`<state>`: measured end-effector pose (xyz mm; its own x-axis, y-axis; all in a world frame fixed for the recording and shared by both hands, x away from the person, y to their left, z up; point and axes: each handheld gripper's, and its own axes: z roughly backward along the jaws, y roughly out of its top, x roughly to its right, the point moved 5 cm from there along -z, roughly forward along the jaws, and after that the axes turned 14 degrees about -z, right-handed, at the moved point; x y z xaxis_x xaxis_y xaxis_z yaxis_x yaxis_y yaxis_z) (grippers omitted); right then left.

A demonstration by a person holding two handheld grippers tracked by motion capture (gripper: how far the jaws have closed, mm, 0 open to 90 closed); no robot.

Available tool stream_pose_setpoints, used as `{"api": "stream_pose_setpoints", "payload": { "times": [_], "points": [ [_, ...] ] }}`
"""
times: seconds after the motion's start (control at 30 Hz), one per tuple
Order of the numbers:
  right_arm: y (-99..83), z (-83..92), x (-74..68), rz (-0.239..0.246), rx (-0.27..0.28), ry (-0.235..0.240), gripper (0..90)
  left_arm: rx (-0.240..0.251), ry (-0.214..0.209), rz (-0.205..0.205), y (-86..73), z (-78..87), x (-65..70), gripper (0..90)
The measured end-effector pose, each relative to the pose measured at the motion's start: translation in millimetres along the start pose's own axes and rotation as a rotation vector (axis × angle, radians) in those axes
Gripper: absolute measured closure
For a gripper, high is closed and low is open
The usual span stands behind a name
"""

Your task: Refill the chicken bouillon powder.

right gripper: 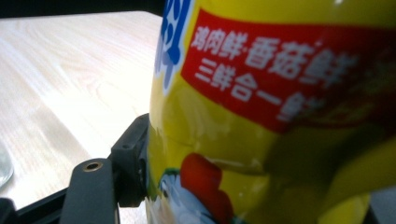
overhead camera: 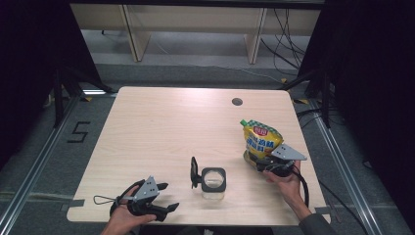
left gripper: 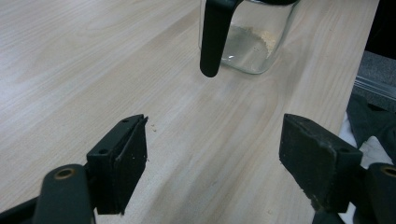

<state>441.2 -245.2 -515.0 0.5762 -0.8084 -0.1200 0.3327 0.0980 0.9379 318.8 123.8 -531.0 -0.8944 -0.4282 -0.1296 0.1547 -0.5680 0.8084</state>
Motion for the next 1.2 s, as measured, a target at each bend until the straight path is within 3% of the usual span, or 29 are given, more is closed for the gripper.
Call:
{"api": "stream_pose_setpoints", "payload": {
  "times": [0.03,0.1,0.17,0.2,0.23,0.27,0.33,0.47,0.5,0.53,0.67,0.7,0.83,0.9,0.97,1.0,1.07,1.1,1.13,1.2],
  "points": [
    [1.6,0.9,-0.7,0.038,0.009,0.016,34.0,0.011,0.006,0.002,0.2,-0.9,0.4,23.0],
    [3.4,6.5,-5.2,0.027,0.008,0.015,34.1,0.008,-0.001,0.000,0.0,-0.9,0.3,23.1],
    [9.0,13.2,-10.2,0.097,0.017,0.013,34.1,-0.005,-0.001,-0.004,-0.4,0.5,-0.6,23.1],
    [14.3,18.7,-12.9,0.161,0.024,-0.003,34.1,-0.004,0.002,-0.005,-0.8,0.6,-1.0,23.0],
    [17.5,22.8,-16.8,0.184,0.028,-0.006,34.1,0.011,0.015,0.004,-0.5,-0.5,-0.5,23.0],
    [20.2,25.6,-19.1,0.192,0.039,-0.006,34.1,0.012,0.021,-0.028,-0.7,-0.1,-2.6,23.0],
    [25.4,33.2,-25.5,0.223,0.043,0.018,34.1,0.001,0.015,-0.022,-0.8,1.5,-2.9,23.0],
    [28.6,50.9,-40.3,0.358,0.024,-0.012,34.1,0.002,0.021,-0.015,-0.8,0.8,-1.9,22.9],
    [26.7,53.5,-43.8,0.355,0.003,-0.004,34.1,0.002,0.020,-0.019,-0.7,0.6,-2.0,22.9],
    [25.2,56.9,-47.7,0.387,-0.012,-0.003,34.1,0.002,0.020,-0.020,-0.6,0.5,-2.0,22.9],
    [21.3,63.4,-57.1,0.440,-0.045,0.005,34.1,0.012,0.024,-0.021,-0.5,0.3,-2.6,22.9],
    [20.2,65.3,-59.1,0.434,-0.056,-0.005,34.1,0.003,0.024,-0.020,-0.5,1.0,-2.6,22.8],
    [19.6,69.0,-66.5,0.506,-0.100,-0.037,34.2,0.009,0.027,0.011,-0.8,0.5,-1.4,22.7],
    [18.4,71.2,-69.6,0.508,-0.109,-0.030,34.2,0.009,0.027,-0.019,-0.4,0.9,-3.0,22.7],
    [16.1,73.2,-73.5,0.511,-0.127,-0.034,34.2,0.010,0.028,-0.016,-0.3,1.0,-3.0,22.6],
    [16.6,73.5,-74.8,0.560,-0.135,-0.043,34.2,0.008,0.033,0.010,-0.9,0.7,-2.0,22.7],
    [16.6,74.0,-77.7,0.602,-0.156,-0.055,34.2,0.003,0.033,0.007,-1.1,0.5,-2.1,22.7],
    [15.5,75.1,-80.5,0.593,-0.163,-0.052,34.2,0.015,0.033,0.010,-0.7,-0.2,-1.5,22.7],
    [15.7,75.2,-83.3,0.614,-0.167,-0.040,34.2,0.010,0.031,-0.004,-0.8,0.4,-2.2,22.7],
    [14.5,75.9,-87.3,0.668,-0.194,-0.065,34.3,0.012,0.033,0.012,-0.9,0.6,-2.0,22.7]
  ]
}}
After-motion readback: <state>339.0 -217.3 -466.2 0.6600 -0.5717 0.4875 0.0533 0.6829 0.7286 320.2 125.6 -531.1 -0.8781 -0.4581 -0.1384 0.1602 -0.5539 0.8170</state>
